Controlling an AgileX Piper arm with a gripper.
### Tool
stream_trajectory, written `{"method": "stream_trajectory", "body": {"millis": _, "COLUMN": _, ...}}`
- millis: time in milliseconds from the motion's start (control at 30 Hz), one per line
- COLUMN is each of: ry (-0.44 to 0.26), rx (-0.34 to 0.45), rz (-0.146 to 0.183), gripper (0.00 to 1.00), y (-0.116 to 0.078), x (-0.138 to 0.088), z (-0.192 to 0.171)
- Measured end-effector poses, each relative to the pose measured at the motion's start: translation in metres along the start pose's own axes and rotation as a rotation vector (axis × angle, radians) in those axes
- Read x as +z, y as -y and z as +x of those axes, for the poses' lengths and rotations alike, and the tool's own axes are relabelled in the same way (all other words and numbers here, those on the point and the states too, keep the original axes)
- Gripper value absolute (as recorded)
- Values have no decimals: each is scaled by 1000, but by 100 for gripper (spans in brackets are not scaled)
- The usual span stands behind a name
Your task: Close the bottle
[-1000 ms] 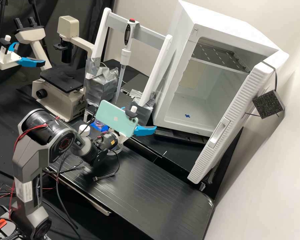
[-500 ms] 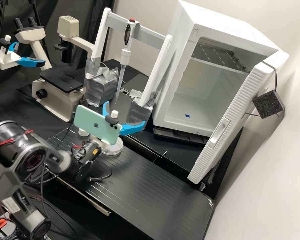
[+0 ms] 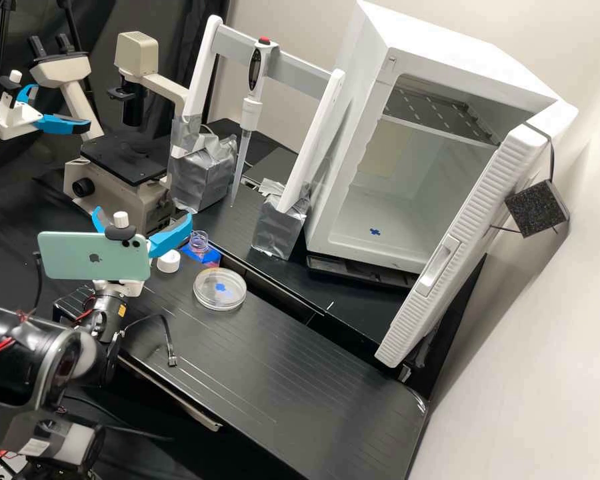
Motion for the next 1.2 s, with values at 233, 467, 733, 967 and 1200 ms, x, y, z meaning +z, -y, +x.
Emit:
{"method": "stream_trajectory", "body": {"millis": 233, "ry": 105, "rx": -36, "rz": 14, "gripper": 100, "y": 7, "x": 18, "z": 3}}
{"method": "stream_trajectory", "body": {"millis": 467, "ry": 157, "rx": -50, "rz": 39, "gripper": 100, "y": 11, "x": 27, "z": 4}}
{"method": "stream_trajectory", "body": {"millis": 733, "ry": 176, "rx": -79, "rz": 58, "gripper": 0, "y": 15, "x": 32, "z": 5}}
{"method": "stream_trajectory", "body": {"millis": 967, "ry": 178, "rx": -76, "rz": 84, "gripper": 0, "y": 15, "x": 36, "z": 5}}
{"method": "stream_trajectory", "body": {"millis": 1200, "ry": 194, "rx": -63, "rz": 95, "gripper": 0, "y": 11, "x": 40, "z": 4}}
